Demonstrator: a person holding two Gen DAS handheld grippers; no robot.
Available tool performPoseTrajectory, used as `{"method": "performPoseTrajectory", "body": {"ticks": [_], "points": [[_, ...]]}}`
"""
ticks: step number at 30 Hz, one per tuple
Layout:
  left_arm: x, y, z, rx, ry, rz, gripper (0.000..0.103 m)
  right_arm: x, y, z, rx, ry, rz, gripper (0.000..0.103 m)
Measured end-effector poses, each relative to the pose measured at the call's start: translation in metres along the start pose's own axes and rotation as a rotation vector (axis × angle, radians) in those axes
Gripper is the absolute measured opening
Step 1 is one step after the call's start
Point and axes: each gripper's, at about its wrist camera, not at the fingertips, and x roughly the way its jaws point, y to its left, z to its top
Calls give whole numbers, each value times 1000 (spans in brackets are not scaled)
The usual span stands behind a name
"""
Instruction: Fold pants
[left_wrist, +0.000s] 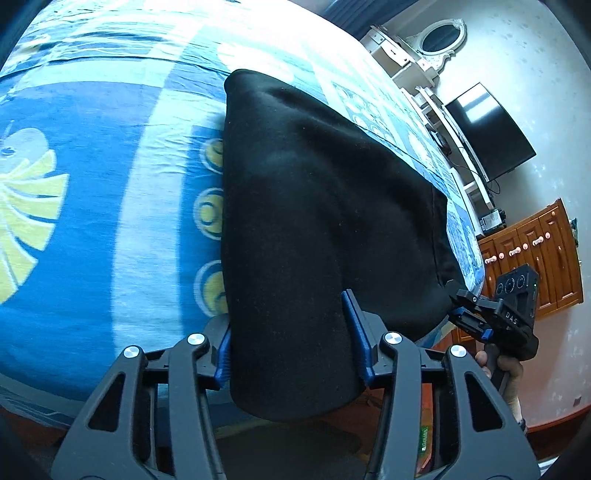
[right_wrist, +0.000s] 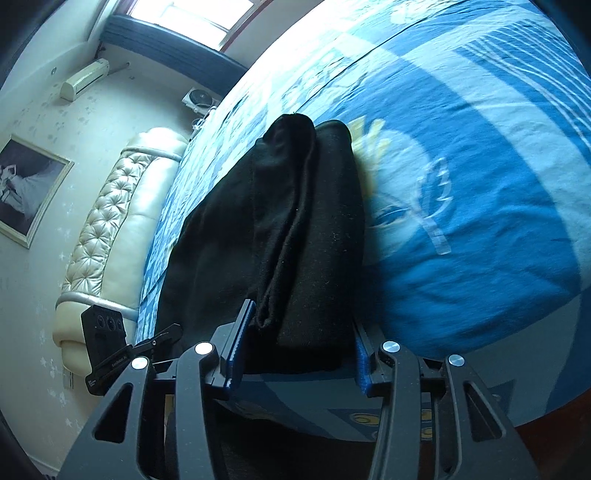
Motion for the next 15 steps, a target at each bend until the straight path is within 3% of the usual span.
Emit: {"method": "performPoseTrajectory", "body": {"ticks": [15], "points": [[-48, 51, -6, -44, -48, 84, 49, 59, 51, -5, -74, 102, 47, 47]]}}
